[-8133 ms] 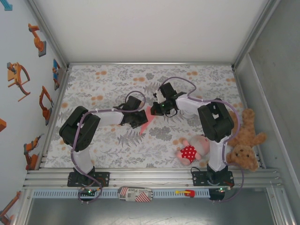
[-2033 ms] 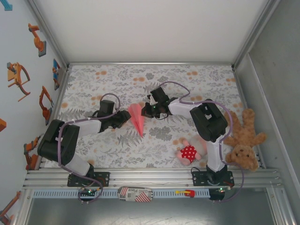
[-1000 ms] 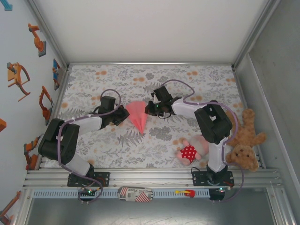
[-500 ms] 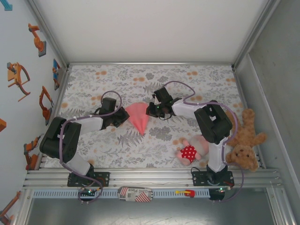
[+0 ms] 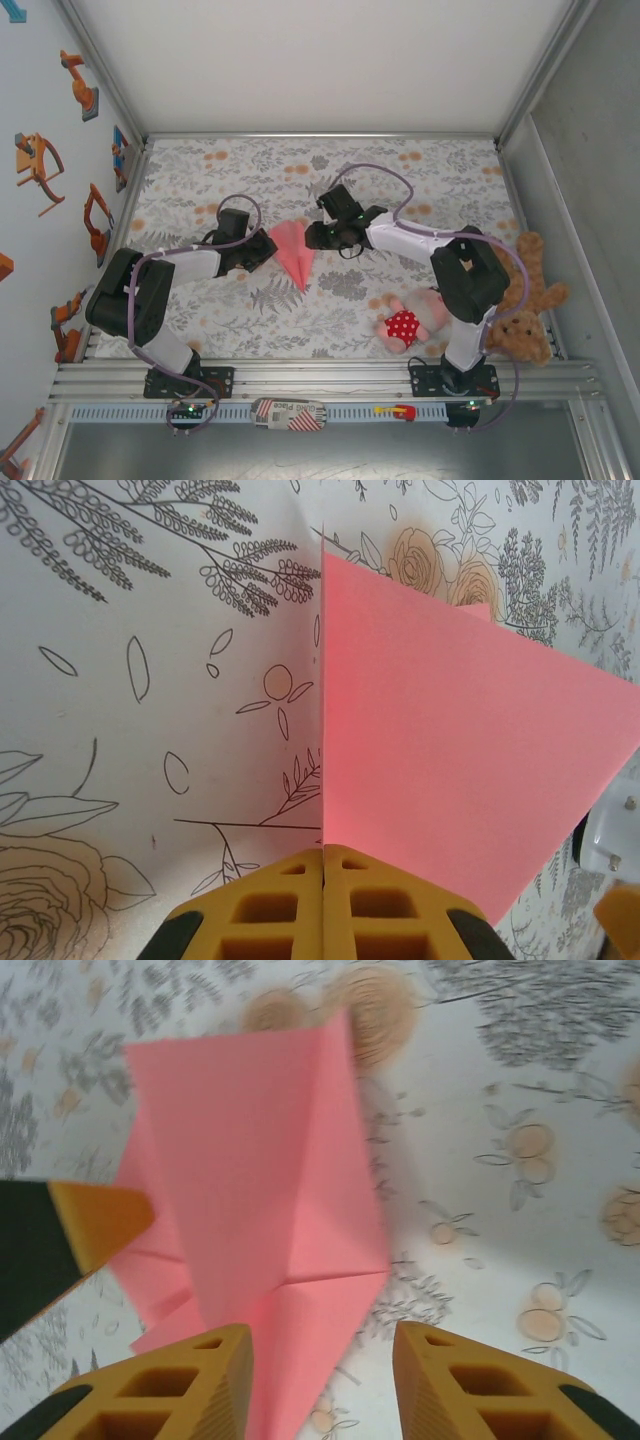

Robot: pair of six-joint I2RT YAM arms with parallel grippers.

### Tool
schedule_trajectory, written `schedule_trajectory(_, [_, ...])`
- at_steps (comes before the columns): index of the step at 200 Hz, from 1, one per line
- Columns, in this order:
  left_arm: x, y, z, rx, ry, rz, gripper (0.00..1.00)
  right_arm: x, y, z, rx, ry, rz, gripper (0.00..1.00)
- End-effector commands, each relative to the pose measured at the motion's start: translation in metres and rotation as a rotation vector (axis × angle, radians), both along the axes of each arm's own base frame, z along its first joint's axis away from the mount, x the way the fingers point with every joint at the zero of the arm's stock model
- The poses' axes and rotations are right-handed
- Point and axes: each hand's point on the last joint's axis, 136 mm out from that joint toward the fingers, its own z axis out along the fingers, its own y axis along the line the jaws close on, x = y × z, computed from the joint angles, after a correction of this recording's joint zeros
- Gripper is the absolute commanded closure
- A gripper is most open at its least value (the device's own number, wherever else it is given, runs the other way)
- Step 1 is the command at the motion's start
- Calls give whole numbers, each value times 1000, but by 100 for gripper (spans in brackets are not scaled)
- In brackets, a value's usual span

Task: Fold a paper plane with a square sheet of paper (pick it up from the middle)
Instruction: Move the paper plane to the top-center of the table.

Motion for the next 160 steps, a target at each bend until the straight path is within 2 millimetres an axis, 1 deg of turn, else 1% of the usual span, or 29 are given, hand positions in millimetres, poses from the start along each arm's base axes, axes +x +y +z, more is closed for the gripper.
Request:
schedule_trajectory(1, [-1, -3, -1, -3, 3, -15, 97, -13, 3, -3, -96, -30, 79, 55])
schedule_trajectory(27, [-1, -4, 1, -10, -1, -16, 97, -24, 18, -10, -105, -21, 145, 49])
schedule_trajectory(51, [-1, -6, 2, -19, -1, -20, 97, -30, 30, -15, -111, -13, 190, 46])
schedule_trajectory(86, [0, -8, 6, -40, -5, -22, 97, -36, 37, -28, -127, 20, 212, 44])
schedule_trajectory(126, [1, -10, 11, -49, -18, -26, 97, -46, 49, -29, -83, 30, 240, 40])
schedule_trajectory(160, [1, -9, 13, -49, -20, -24, 97, -50, 52, -35, -94, 42, 242, 39])
